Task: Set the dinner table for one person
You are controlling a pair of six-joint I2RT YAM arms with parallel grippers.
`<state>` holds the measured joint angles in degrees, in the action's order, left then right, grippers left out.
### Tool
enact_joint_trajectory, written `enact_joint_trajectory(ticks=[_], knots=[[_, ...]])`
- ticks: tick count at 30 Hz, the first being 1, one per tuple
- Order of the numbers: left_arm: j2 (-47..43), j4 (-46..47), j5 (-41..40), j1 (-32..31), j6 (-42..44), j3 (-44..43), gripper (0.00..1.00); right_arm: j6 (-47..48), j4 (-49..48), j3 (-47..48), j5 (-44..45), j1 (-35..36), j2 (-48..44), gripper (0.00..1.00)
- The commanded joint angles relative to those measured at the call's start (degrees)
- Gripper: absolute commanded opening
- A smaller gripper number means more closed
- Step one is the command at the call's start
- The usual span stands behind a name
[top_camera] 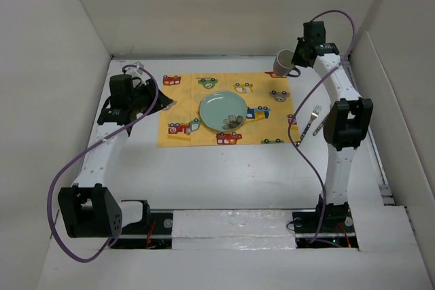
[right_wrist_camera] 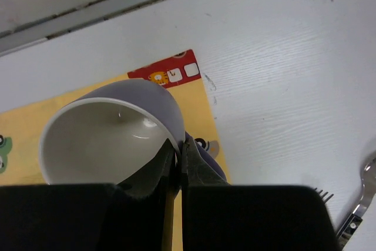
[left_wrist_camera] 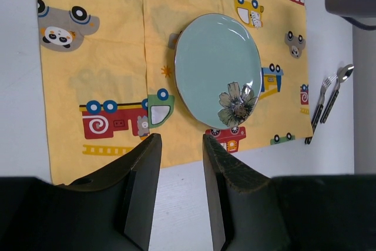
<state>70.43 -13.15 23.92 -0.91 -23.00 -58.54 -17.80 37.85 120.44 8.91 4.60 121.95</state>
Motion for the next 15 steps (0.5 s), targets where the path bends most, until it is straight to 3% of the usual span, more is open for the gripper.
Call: enact_joint_trajectory(ticks=[1,15], knots=[[-1.88,0.84,0.51,-0.06,0.24,-0.52,0.31,0.93,1.96,6.89,-1.17,-0.39,3.63,0.0],[-3.37,0.05,-0.72,-0.06,0.5,0.8,0.31,0.93,5.3,11.74,-4.25,1.9,9.18,0.0]])
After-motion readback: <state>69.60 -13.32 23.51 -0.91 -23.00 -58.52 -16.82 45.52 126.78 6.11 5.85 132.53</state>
